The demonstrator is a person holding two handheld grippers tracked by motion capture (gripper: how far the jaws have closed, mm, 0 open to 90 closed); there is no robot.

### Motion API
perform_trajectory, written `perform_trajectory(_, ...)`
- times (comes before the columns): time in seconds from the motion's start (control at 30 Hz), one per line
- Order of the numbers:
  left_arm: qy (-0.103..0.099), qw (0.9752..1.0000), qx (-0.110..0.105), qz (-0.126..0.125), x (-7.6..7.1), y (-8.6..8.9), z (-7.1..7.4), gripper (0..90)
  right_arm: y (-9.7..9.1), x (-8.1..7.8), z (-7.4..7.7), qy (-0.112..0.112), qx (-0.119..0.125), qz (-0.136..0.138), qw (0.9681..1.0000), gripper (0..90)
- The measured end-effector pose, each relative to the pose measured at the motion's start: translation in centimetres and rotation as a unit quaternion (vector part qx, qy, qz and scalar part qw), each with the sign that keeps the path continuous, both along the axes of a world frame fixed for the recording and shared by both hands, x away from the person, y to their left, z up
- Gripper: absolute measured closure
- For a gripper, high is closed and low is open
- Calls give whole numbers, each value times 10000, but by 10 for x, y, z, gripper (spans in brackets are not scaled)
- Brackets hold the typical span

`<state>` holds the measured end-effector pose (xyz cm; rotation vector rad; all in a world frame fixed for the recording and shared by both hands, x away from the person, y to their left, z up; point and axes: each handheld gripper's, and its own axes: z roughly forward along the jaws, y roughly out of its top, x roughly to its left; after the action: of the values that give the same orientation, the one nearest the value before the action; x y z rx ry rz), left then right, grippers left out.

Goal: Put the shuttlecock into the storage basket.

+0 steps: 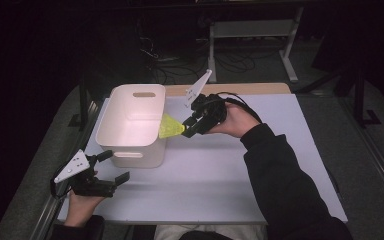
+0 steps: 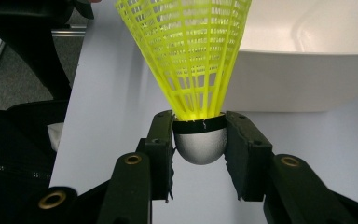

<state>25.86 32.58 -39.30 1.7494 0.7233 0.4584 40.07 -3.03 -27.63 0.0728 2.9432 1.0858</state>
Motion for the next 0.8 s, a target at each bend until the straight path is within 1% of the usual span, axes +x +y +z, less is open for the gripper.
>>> perform_trajectory(0.27,0,10000,-2,-3,0,0,0,0,4,6,4,17,70,4,10000,624)
perform_trajectory(0.53,7,10000,-12,-14,0,0,0,0,15,8,9,12,159,108,9998,623)
perform_trajectory(0.8,6,10000,-8,-22,0,0,0,0,23,13,12,13,208,133,9997,623)
